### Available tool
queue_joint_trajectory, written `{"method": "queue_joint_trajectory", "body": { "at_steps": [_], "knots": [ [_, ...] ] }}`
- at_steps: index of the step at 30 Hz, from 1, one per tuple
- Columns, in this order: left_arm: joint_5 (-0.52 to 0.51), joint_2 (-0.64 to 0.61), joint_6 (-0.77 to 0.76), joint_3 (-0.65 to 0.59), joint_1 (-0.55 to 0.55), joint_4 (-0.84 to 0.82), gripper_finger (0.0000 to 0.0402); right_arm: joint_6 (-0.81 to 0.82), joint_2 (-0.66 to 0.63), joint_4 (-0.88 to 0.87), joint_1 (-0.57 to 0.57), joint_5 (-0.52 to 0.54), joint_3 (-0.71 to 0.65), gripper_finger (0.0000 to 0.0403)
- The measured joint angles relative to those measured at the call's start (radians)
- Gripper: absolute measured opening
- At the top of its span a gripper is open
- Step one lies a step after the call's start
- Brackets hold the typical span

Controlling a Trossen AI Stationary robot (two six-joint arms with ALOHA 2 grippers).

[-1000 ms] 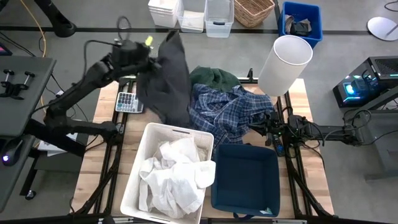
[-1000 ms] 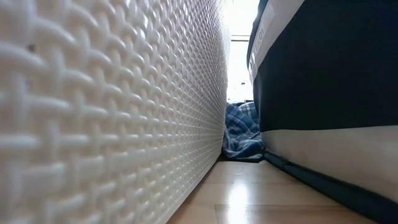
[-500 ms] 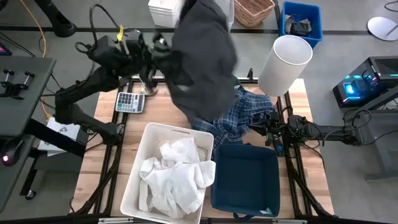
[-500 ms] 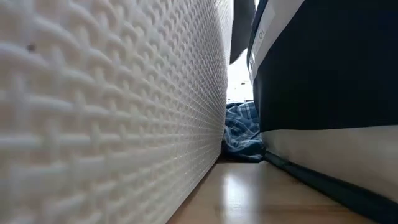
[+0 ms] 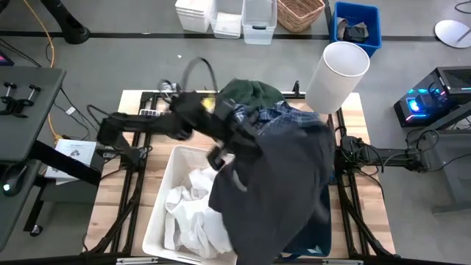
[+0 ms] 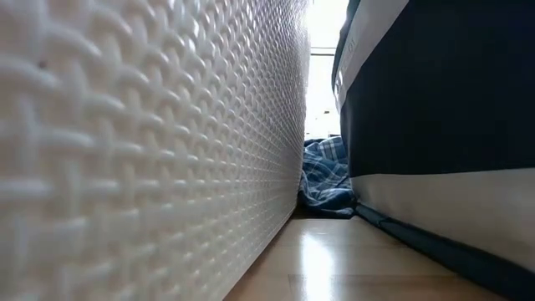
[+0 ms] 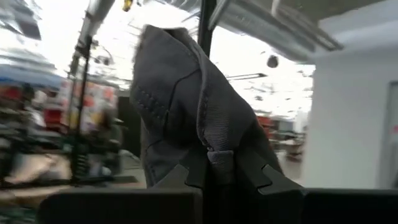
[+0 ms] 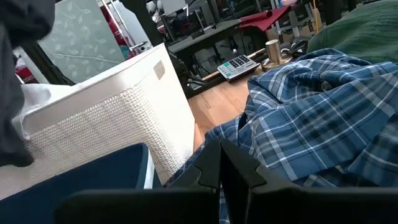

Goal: Sort clothes
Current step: Put the black shorts into the blue laundry bin

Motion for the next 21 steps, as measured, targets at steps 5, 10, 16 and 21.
{"method": "queue_joint_trajectory", "body": {
  "at_steps": [5,10,16,21],
  "knots": [
    [0.001,0.117,-0.073,0.013,-0.019,0.25,0.0022,0.0,0.0,0.0,0.0,0.0,0.0,0.0],
    [-0.003,0.2,-0.089,0.184,0.01,0.334,0.0022,0.0,0.0,0.0,0.0,0.0,0.0,0.0],
    [0.046,0.273,-0.043,0.34,0.021,0.31,0.0022,0.0,0.0,0.0,0.0,0.0,0.0,0.0],
    [0.044,0.317,-0.002,0.341,0.014,0.208,0.0022,0.0,0.0,0.0,0.0,0.0,0.0,0.0]
  ]
}}
